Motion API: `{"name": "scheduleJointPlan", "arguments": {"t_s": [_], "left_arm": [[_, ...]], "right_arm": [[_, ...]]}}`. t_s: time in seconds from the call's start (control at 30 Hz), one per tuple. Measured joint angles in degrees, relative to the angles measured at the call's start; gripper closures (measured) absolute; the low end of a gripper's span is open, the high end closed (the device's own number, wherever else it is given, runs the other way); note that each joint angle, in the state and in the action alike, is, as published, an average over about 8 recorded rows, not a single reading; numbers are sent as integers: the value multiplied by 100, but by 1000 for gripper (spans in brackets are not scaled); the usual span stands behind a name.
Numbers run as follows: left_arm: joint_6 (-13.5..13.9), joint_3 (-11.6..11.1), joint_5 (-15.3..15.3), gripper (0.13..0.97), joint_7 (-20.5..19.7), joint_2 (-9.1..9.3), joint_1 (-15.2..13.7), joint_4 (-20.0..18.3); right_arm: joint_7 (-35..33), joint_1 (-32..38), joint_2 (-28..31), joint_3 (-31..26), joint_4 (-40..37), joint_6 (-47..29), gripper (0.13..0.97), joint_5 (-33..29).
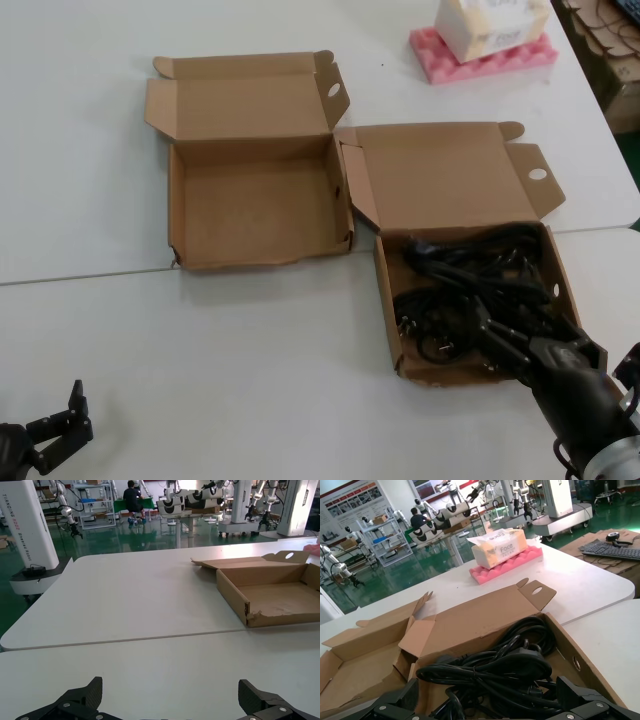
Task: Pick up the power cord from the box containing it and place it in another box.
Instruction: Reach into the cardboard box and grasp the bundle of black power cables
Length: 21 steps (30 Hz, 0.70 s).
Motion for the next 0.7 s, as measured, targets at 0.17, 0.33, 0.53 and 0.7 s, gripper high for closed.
{"name": "scheduleJointPlan", "arguments": {"t_s": [0.17, 0.33, 0.53, 0.7], "left_arm": [[0, 0, 0, 132, 0, 0, 0, 0], [0, 0, 0, 132, 0, 0, 0, 0], [0, 0, 0, 132, 0, 0, 0, 0], [0, 0, 0, 140, 0, 0, 0, 0]], "right_arm": [[0, 0, 0, 0, 0, 0, 129, 0], [0, 0, 0, 0, 0, 0, 129, 0], [0, -27, 46, 14, 64, -43, 129, -43], [0, -120, 323, 44, 280, -259, 129, -127]]}}
